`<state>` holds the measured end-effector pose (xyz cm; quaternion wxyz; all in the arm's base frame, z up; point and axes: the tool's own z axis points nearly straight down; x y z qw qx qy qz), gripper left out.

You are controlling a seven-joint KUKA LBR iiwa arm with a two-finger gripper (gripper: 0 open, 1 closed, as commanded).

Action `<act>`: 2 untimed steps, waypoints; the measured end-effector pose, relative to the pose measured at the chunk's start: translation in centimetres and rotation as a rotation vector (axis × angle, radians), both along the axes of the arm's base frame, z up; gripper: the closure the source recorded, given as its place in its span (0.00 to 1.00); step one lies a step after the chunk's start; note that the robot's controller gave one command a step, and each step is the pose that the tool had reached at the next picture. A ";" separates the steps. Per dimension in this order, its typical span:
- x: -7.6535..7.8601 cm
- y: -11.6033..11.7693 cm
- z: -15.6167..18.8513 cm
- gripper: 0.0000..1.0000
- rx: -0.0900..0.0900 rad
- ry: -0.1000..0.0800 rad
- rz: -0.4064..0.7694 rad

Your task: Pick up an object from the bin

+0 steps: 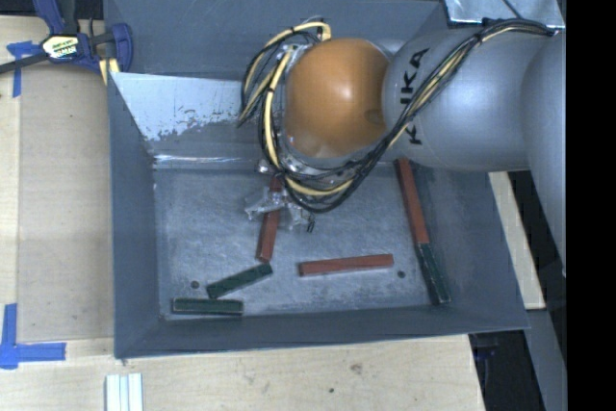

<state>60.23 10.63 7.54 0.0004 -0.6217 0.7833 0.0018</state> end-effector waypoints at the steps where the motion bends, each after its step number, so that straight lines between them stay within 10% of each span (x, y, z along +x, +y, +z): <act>1: 0.3 0.1 7.9 1.00 -0.001 -0.008 -0.004; 2: 0.5 0.1 7.3 1.00 0.001 -0.018 -0.004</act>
Offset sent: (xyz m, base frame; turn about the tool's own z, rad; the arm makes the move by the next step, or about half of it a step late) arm 0.0000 0.0000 0.0183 0.0000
